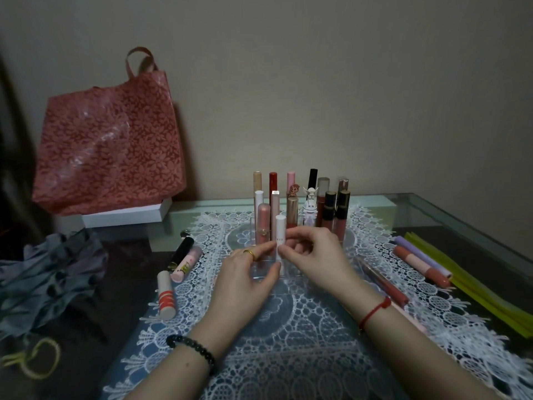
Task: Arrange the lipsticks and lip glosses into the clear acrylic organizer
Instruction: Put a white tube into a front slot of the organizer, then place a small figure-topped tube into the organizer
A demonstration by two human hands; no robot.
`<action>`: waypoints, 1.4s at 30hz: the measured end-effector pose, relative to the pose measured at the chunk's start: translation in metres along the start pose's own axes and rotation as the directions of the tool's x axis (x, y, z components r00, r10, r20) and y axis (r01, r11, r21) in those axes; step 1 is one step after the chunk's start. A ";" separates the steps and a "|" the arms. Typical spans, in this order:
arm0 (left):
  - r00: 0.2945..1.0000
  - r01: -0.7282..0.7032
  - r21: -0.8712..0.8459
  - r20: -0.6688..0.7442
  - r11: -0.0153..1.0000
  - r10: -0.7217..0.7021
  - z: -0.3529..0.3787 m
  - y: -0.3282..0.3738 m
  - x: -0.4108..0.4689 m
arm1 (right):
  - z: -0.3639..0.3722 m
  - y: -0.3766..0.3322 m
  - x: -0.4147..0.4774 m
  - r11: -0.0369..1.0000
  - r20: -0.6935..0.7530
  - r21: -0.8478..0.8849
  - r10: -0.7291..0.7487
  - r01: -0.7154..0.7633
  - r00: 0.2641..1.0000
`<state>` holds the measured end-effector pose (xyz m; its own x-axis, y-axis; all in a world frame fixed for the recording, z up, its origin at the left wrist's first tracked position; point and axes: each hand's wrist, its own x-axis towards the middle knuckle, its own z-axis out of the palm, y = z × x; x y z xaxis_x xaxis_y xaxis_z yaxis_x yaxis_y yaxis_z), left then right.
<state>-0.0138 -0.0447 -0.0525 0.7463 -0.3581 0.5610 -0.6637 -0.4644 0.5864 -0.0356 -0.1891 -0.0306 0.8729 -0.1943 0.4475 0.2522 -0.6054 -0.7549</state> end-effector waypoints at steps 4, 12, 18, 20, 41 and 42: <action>1.000 0.006 -0.013 -0.008 1.000 -0.006 -0.002 -0.003 0.000 | -0.013 -0.005 0.000 0.999 -0.012 -0.037 0.018 -0.018 1.000; 0.999 0.001 -0.029 -0.048 1.000 -0.002 -0.005 -0.005 -0.001 | -0.081 -0.005 -0.001 0.996 -0.214 -0.092 -0.032 0.013 0.976; 0.999 0.003 -0.032 -0.044 0.999 -0.005 -0.003 -0.004 -0.002 | -0.136 0.052 -0.008 0.953 -0.335 -0.226 0.119 -0.202 0.935; 0.999 0.006 -0.041 -0.041 0.999 -0.008 -0.003 -0.004 -0.002 | -0.149 0.074 -0.013 0.919 -0.378 -0.246 0.200 -0.307 0.904; 0.998 0.020 -0.073 -0.049 0.997 -0.024 -0.001 0.001 -0.004 | -0.159 0.102 -0.036 0.810 -0.294 -0.238 0.466 -0.536 0.835; 0.999 0.022 -0.069 -0.046 0.997 -0.025 -0.001 0.001 -0.004 | -0.159 0.101 -0.036 0.821 -0.284 -0.172 0.488 -0.544 0.826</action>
<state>-0.0177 -0.0431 -0.0534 0.7595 -0.3092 0.5723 -0.6492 -0.4152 0.6373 -0.1079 -0.3661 -0.0470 0.7252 -0.6747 0.1374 -0.3398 -0.5242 -0.7809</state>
